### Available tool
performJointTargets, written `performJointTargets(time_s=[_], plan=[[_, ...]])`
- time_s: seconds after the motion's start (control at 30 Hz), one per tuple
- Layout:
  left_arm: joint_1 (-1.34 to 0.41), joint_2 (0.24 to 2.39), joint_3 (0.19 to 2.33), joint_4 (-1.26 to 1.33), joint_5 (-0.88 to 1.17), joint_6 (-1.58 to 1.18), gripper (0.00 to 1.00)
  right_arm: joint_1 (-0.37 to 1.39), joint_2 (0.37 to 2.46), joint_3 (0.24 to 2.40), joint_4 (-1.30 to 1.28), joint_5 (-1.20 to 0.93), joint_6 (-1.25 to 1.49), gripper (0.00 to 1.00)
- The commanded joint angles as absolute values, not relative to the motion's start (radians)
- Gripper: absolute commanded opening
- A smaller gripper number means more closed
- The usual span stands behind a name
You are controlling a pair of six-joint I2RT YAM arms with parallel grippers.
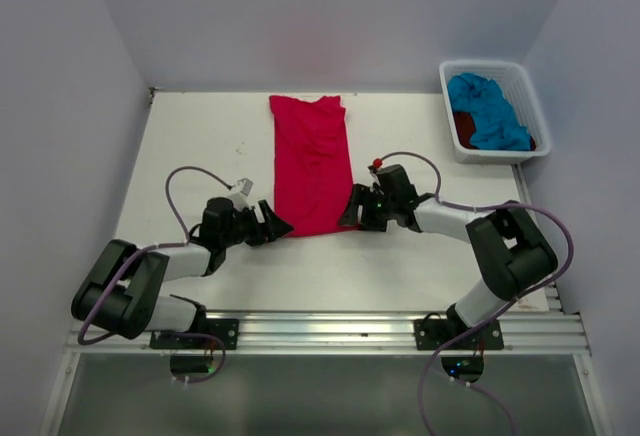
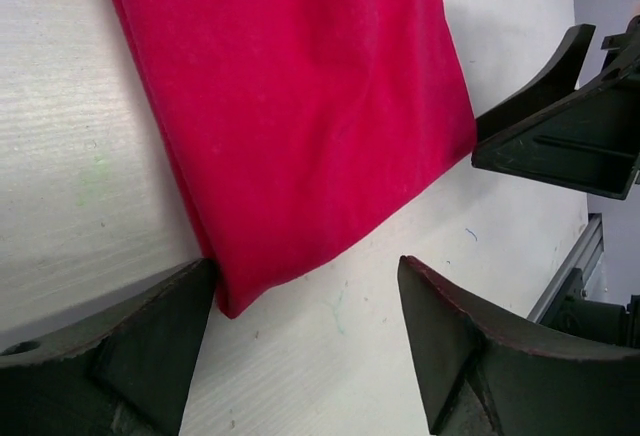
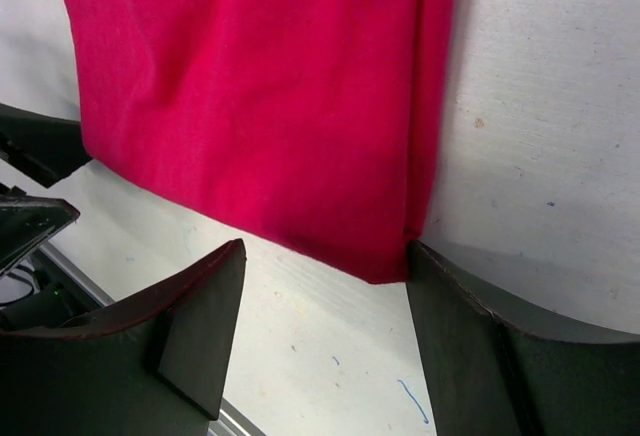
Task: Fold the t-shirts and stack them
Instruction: Grab one side of the 2/3 rectangular tshirt with both arms
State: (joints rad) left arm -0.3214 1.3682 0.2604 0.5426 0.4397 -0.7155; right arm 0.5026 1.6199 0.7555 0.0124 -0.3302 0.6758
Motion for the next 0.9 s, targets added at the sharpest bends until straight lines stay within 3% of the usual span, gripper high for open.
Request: performJointTargets(time_s=[0.0, 0.33, 0.53, 0.7, 0.87], plan=[[-0.321, 1.422, 0.222, 0.281, 0.414, -0.695, 0.79, 0.502, 1.618, 0.71, -0.075, -0.252, 0.673, 0.69], [-0.322, 1.439, 0.226, 0.23, 0.374, -0.69, 0.59, 0.502, 1.617, 0.698, -0.064, -0.23, 0.672, 0.61], [-0.321, 1.442, 0.232, 0.248, 0.365, -0.703, 0.63, 0.503, 1.644, 0.689, -0.031, -0.206, 0.664, 0.48], [-0.322, 1.46, 0.241, 0.281, 0.374, -0.719, 0.64, 0.502, 1.695, 0.707, -0.005, -0.184, 0.66, 0.46], [-0.322, 1.493, 0.255, 0.296, 0.373, -0.718, 0.62, 0.502, 1.727, 0.738, -0.006, -0.178, 0.653, 0.31]])
